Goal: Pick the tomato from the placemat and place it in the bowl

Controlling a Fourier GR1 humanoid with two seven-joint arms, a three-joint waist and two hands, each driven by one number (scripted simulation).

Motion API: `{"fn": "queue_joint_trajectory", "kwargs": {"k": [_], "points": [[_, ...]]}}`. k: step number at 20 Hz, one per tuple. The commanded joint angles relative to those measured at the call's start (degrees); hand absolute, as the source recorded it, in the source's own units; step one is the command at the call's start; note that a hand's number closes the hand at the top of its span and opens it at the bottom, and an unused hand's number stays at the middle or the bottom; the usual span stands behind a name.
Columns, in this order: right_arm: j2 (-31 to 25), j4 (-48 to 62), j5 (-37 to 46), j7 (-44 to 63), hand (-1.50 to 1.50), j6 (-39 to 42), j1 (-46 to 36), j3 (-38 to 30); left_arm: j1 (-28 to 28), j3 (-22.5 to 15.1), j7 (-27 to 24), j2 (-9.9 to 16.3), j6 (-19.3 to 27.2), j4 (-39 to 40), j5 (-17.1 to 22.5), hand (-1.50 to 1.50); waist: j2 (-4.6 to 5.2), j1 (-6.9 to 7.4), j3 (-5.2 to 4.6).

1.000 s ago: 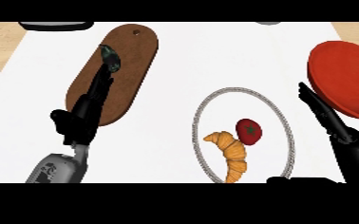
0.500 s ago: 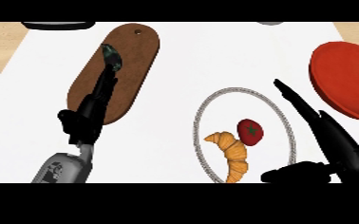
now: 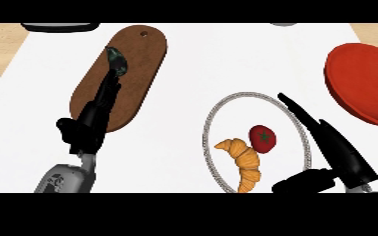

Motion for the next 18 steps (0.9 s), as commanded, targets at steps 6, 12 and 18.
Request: {"fn": "queue_joint_trajectory", "kwargs": {"k": [6, 12, 18], "points": [[5.69, 0.61, -3.65, -3.13, -1.50, 3.95, -0.56, -4.79, -0.81, 3.79, 1.65, -0.42, -4.07, -0.79, -0.28, 0.00, 0.00, -0.02, -0.01], [6.83, 3.17, -4.32, -9.06, -1.50, 7.82, 4.43, -8.03, -2.44, 3.20, 6.05, -3.61, -1.57, -2.46, -4.72, 0.00, -0.01, -0.11, 0.01], [11.61, 1.51, -3.31, -4.52, -1.50, 8.80, 3.82, -7.85, -1.09, 6.16, 2.45, -4.16, -5.78, 0.30, -4.81, 0.00, -0.02, -0.08, -0.01]]}}
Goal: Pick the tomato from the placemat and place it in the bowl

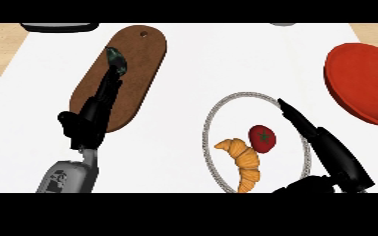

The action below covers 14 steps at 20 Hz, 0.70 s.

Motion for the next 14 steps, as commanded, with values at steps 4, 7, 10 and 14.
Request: {"fn": "queue_joint_trajectory", "kwargs": {"k": [4, 7, 10, 14], "points": [[3.73, -0.03, 2.76, -2.10, -1.50, 1.58, 4.36, 0.29, 3.21, 1.21, -3.01, -1.83, -1.87, 0.15, -2.15, 0.00, -0.02, -0.02, -0.01], [5.64, 9.09, 5.52, -9.83, -1.50, -0.53, 2.72, -0.06, 5.31, 0.20, 1.81, -1.67, -1.46, -7.23, -2.53, 0.00, -0.05, 0.19, 0.01], [6.25, 16.71, 5.39, -11.37, -1.50, 1.03, -3.91, -2.62, 0.80, 3.78, 0.26, -1.47, -3.91, -0.09, -1.62, 0.00, 0.03, 0.16, 0.00], [7.21, 16.08, 12.78, -12.93, -1.50, -3.42, 0.06, 0.28, 1.49, 1.61, 0.09, -3.71, -2.87, -1.08, -3.46, 0.00, 0.00, 0.08, 0.00]]}}
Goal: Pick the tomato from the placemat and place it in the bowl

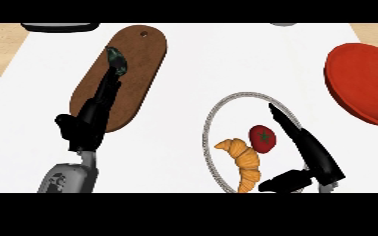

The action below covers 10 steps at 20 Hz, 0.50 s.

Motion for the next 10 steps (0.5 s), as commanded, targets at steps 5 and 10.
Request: {"fn": "queue_joint_trajectory", "kwargs": {"k": [5, 10], "points": [[0.03, 5.10, 11.25, -2.77, -1.50, -5.50, 0.57, 2.24, 1.49, -0.37, 0.56, -0.84, -0.75, -2.13, -1.11, 0.00, -0.03, -0.02, 0.00], [3.56, 11.71, 11.38, -1.94, -1.50, -4.04, -5.11, 2.56, 3.45, -0.81, -2.54, -2.84, 0.21, -0.36, -3.30, 0.00, 0.00, 0.07, 0.00]]}}
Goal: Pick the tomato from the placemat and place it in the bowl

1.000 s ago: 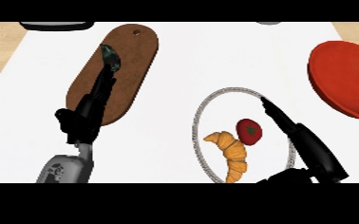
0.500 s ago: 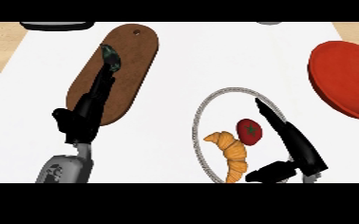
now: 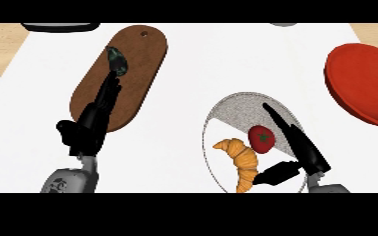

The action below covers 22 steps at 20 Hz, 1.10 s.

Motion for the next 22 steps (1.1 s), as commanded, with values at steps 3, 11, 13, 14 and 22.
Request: {"fn": "queue_joint_trajectory", "kwargs": {"k": [3, 11, 13, 14, 22], "points": [[-0.54, 7.58, 1.78, -6.43, 1.50, 1.99, -3.09, -0.94, 1.37, 0.05, 2.47, -0.71, -0.55, -3.34, -0.84, 0.00, 0.05, 0.06, 0.06], [0.61, 3.52, 8.32, -8.84, 1.50, 1.93, -1.90, 6.01, -3.10, 2.60, 0.77, -0.57, -2.38, 1.45, 0.68, 0.00, 0.04, -0.16, 0.04], [3.14, 1.85, 9.24, -8.19, 1.50, 0.24, 0.50, 8.45, -2.66, 2.98, 1.34, -0.44, -0.80, 0.88, -0.50, 0.00, 0.02, -0.22, 0.04], [2.87, 0.05, 9.05, -8.82, 1.50, 0.00, 3.75, 8.99, -2.01, 1.33, -0.84, -1.97, -0.46, 3.40, -1.53, 0.00, 0.02, -0.40, 0.04], [10.88, 3.63, 6.17, 8.19, 1.50, -18.17, -9.53, -10.28, -0.47, 1.12, 1.45, -0.81, -1.23, -0.80, -1.50, 0.00, 0.14, -0.02, 0.04]]}}
